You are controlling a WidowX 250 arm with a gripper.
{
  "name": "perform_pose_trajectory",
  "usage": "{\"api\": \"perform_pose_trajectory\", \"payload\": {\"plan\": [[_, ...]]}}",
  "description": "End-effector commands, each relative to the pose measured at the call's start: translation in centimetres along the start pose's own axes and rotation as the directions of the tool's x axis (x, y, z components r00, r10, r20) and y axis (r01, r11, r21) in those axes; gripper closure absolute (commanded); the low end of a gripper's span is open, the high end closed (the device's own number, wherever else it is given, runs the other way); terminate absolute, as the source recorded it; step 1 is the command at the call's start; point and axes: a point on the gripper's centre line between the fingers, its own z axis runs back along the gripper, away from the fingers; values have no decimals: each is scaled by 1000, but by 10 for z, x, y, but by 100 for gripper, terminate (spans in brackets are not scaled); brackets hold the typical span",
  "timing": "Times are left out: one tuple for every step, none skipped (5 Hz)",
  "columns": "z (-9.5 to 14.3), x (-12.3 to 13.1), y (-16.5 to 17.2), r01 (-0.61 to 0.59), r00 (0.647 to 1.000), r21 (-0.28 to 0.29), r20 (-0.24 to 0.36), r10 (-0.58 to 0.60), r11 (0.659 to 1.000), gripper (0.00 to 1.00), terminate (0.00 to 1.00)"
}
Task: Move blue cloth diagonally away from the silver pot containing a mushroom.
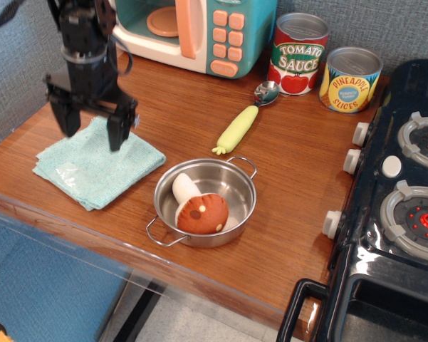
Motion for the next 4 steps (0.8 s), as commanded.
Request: {"api": "perform_pose_trajectory", "payload": {"plan": [[-24,12,-9,44,997,23,-59,-43,999,0,0],[-20,39,-10,13,1000,-9,12,-12,1000,0,0],[-13,72,-8,-22,997,-22,78,23,1000,0,0],[-11,96,-13,-45,990,-92,127,57,995,0,0]]}}
